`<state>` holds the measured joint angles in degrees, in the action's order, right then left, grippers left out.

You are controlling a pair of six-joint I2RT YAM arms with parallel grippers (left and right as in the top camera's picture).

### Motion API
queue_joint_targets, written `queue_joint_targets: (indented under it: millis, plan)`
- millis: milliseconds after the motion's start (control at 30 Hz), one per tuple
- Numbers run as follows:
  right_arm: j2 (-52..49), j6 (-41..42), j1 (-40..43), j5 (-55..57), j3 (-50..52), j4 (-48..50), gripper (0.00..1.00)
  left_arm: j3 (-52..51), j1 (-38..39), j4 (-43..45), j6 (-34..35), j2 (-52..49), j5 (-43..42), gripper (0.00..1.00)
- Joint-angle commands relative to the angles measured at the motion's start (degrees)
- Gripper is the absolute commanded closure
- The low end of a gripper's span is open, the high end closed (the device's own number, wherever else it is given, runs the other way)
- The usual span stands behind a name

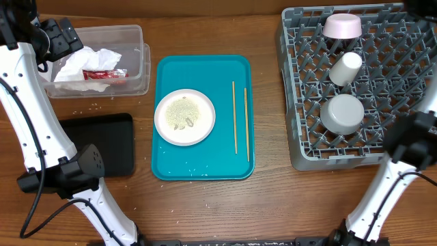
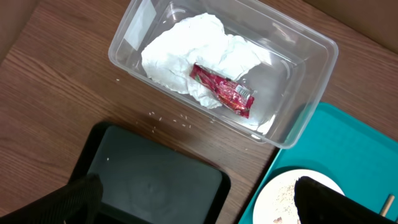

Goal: Sort waste into correct bins and load items into the dishwasher
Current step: 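Lower the pink bowl upside down onto the rack and release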

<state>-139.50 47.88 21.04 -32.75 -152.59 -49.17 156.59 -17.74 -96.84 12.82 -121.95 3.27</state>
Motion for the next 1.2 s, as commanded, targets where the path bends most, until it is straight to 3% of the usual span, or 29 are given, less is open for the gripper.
queue_joint_targets:
  millis: [0,100,367,667,767,1167]
  plan:
    - [0.9,-9.92,-7.3,19.02,-1.11,-1.22,0.81,-0.11,-0.24,0.04,-1.25,0.46,0.28,0.0]
    - [0.04,-13.29,-11.47,30.05,-1.11,-2.62,0.9,-0.11,-0.24,0.04,-1.25,0.46,0.28,0.0]
    - [-4.76,-17.75,-14.58,41.79,-1.11,-1.97,0.91,-0.11,-0.24,0.04,-1.25,0.46,0.31,0.0]
    - [-8.31,-18.18,-13.68,42.14,-1.11,-1.53,0.92,-0.11,-0.24,0.04,-1.25,0.46,0.28,0.0]
    - [-8.98,-18.62,-13.68,41.42,-1.11,-1.62,0.96,-0.11,-0.24,0.04,-1.25,0.46,0.28,0.0]
    - [-9.35,-31.85,-13.55,37.35,-0.57,-6.14,0.96,-0.11,-0.24,0.04,-1.25,0.46,0.28,0.0]
